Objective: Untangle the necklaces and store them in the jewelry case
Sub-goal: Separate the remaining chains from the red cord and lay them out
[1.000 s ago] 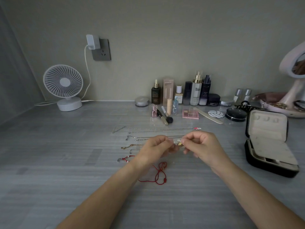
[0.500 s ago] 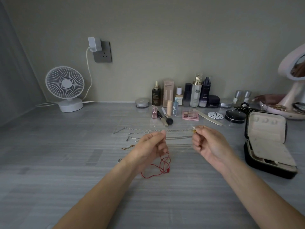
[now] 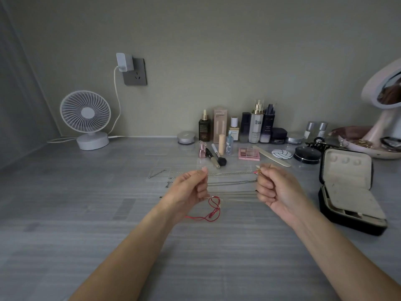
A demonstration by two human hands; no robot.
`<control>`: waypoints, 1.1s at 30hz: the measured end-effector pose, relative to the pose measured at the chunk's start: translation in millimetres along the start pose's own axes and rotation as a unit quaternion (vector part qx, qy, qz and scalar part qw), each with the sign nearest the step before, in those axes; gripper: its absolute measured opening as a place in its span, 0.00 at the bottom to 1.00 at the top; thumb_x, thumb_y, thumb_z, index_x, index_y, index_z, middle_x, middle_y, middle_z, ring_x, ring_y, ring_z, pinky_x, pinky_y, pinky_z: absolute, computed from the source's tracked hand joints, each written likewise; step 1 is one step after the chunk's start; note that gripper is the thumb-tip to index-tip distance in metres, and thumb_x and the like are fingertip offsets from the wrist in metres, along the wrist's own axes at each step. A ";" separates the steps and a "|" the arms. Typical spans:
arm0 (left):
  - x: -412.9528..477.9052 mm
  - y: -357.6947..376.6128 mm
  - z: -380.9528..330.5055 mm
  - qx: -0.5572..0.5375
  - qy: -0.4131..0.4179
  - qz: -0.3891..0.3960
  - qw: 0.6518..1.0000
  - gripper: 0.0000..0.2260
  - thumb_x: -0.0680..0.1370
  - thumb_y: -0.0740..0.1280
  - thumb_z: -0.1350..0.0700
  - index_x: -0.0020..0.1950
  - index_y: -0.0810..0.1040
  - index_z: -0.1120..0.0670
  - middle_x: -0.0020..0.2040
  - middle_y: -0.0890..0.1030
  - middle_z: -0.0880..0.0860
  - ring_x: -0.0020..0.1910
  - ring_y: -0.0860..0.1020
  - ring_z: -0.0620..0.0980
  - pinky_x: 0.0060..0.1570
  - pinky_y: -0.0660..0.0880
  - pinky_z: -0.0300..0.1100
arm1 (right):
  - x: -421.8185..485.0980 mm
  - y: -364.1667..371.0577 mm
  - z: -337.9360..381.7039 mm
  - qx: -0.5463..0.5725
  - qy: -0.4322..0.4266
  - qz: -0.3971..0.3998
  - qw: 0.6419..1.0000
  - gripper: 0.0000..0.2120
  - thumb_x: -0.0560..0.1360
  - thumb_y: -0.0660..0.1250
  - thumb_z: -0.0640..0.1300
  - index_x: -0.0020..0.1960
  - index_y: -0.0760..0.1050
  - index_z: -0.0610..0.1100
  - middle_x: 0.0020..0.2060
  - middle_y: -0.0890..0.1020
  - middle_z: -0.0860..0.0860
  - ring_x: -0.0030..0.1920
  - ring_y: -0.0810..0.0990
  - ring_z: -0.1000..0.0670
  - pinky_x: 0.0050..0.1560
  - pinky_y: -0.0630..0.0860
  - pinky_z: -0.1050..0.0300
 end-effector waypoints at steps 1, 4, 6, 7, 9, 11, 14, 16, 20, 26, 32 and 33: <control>-0.4 -0.8 -0.3 0.005 0.001 0.004 1.000 0.12 0.71 0.65 0.50 0.33 0.67 0.54 0.25 0.64 0.47 0.24 0.62 0.44 0.33 0.65 0.37 | -0.4 0.2 0.2 -0.004 -0.002 0.002 1.000 0.14 0.77 0.55 0.37 0.34 0.68 0.45 0.20 0.62 0.54 0.19 0.57 0.57 0.18 0.53 0.66; -1.4 -0.3 -1.6 0.020 0.000 0.013 1.000 0.12 0.71 0.65 0.51 0.31 0.68 0.53 0.24 0.65 0.47 0.22 0.62 0.43 0.31 0.66 0.36 | -1.6 0.3 0.9 -0.009 -0.002 0.005 1.000 0.15 0.77 0.55 0.37 0.33 0.68 0.46 0.20 0.61 0.54 0.19 0.56 0.57 0.19 0.51 0.67; -2.4 0.9 -3.1 0.035 0.001 0.015 0.999 0.13 0.72 0.65 0.51 0.29 0.70 0.52 0.24 0.64 0.46 0.21 0.61 0.42 0.29 0.67 0.35 | -2.0 -0.2 1.4 -0.016 -0.002 0.001 1.000 0.16 0.77 0.55 0.37 0.32 0.68 0.47 0.19 0.61 0.54 0.19 0.55 0.57 0.20 0.50 0.68; -3.0 1.1 -3.8 0.039 0.002 0.016 0.999 0.13 0.72 0.65 0.51 0.28 0.70 0.51 0.24 0.64 0.46 0.21 0.61 0.42 0.29 0.67 0.35 | -2.3 -0.2 1.7 -0.020 -0.003 -0.001 1.000 0.16 0.77 0.55 0.37 0.32 0.68 0.48 0.19 0.60 0.55 0.18 0.55 0.57 0.20 0.50 0.68; -3.8 2.0 -4.9 0.040 0.004 0.022 0.999 0.14 0.73 0.64 0.51 0.27 0.71 0.50 0.24 0.64 0.46 0.21 0.60 0.42 0.32 0.66 0.38 | -3.2 0.0 2.6 -0.027 -0.004 -0.003 1.000 0.16 0.77 0.55 0.37 0.33 0.68 0.47 0.19 0.60 0.55 0.18 0.55 0.57 0.20 0.49 0.67; -4.4 3.1 -5.7 0.036 0.009 0.025 0.999 0.14 0.73 0.64 0.51 0.27 0.72 0.50 0.24 0.63 0.46 0.21 0.60 0.42 0.33 0.65 0.39 | -4.6 0.8 3.6 -0.050 -0.008 -0.002 0.999 0.15 0.77 0.55 0.37 0.33 0.68 0.46 0.19 0.60 0.55 0.18 0.55 0.57 0.21 0.49 0.67; -5.1 5.0 -5.8 0.024 0.010 0.023 0.999 0.12 0.72 0.65 0.50 0.29 0.73 0.50 0.25 0.65 0.46 0.22 0.62 0.42 0.33 0.70 0.39 | -6.9 5.0 0.3 -0.129 -0.010 0.013 0.992 0.13 0.78 0.55 0.36 0.35 0.68 0.44 0.19 0.60 0.55 0.19 0.55 0.57 0.20 0.50 0.67; -6.2 7.6 -5.7 0.013 0.005 0.025 1.000 0.10 0.72 0.65 0.51 0.31 0.73 0.52 0.27 0.69 0.47 0.23 0.65 0.43 0.34 0.75 0.40 | -8.2 8.9 -5.1 -0.184 -0.005 0.028 0.982 0.12 0.78 0.55 0.37 0.36 0.67 0.43 0.20 0.62 0.53 0.20 0.56 0.56 0.20 0.52 0.67; -7.5 10.0 -1.4 0.042 -0.014 0.033 0.998 0.08 0.71 0.66 0.52 0.36 0.75 0.54 0.30 0.74 0.49 0.26 0.71 0.43 0.35 0.78 0.41 | -9.7 11.2 -5.5 -0.220 -0.004 0.030 0.975 0.11 0.78 0.55 0.37 0.36 0.66 0.43 0.22 0.69 0.50 0.19 0.60 0.54 0.19 0.55 0.67; -12.9 23.1 10.9 0.177 -0.049 0.104 0.978 0.05 0.76 0.65 0.57 0.46 0.80 0.56 0.43 0.83 0.52 0.42 0.81 0.46 0.47 0.78 0.39 | -9.4 3.8 -0.3 -0.204 -0.003 0.015 0.979 0.11 0.77 0.55 0.38 0.36 0.69 0.43 0.26 0.75 0.48 0.20 0.65 0.53 0.20 0.56 0.66; -13.6 22.4 21.1 0.485 -0.029 0.127 0.864 0.14 0.70 0.74 0.56 0.55 0.79 0.54 0.46 0.76 0.45 0.42 0.74 0.35 0.43 0.69 0.23 | -7.9 -0.7 3.2 -0.161 -0.006 -0.008 0.987 0.08 0.77 0.56 0.38 0.40 0.69 0.42 0.25 0.75 0.48 0.19 0.65 0.52 0.22 0.55 0.66; -15.0 23.7 24.2 0.517 -0.033 0.147 0.842 0.16 0.69 0.75 0.54 0.56 0.79 0.52 0.48 0.75 0.45 0.45 0.73 0.37 0.45 0.69 0.23 | -7.3 -2.0 3.2 -0.156 -0.006 -0.013 0.988 0.08 0.77 0.56 0.38 0.39 0.69 0.42 0.25 0.75 0.48 0.19 0.65 0.52 0.21 0.56 0.66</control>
Point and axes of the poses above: each hand's wrist, its own x-axis towards the middle knuckle, its own y-axis out of the palm, z = x × y, the point moved 6 cm from there along x, towards the middle knuckle
